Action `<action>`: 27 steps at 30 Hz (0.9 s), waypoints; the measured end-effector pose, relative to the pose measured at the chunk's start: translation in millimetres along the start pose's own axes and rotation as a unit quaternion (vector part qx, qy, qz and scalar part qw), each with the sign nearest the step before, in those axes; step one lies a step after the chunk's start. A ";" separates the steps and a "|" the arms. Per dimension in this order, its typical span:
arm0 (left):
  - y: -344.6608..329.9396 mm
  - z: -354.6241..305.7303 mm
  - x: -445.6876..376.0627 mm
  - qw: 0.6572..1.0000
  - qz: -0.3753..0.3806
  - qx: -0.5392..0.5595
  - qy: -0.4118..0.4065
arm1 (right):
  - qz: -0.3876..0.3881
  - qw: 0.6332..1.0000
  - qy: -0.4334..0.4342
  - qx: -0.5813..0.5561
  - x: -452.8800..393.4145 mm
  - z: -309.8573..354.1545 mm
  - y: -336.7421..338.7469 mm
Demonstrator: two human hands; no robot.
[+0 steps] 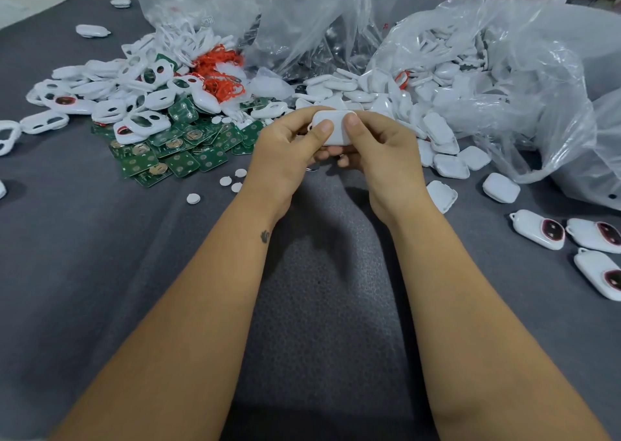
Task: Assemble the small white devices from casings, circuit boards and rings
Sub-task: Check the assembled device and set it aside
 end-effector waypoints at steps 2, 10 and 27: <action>-0.3 -0.8 0.3 1.000 -0.005 0.002 0.000 | -0.010 1.000 0.016 0.002 -0.5 0.6 2.3; 3.6 -0.3 0.8 0.999 -0.048 0.009 0.002 | 0.001 0.999 0.005 -0.033 0.5 1.7 -1.6; 5.7 11.2 -4.6 0.964 -0.078 0.241 0.083 | -0.029 0.998 -0.020 -0.049 0.1 1.5 -3.8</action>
Point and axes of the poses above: each hand's wrist, its own x-axis away from the middle knuckle, its own y-axis out of the back of the hand, z = x × y, the point moved 6 cm from there along -x, towards the middle knuckle, and after that the axes turned 3 degrees about x, right-handed, at the moved point
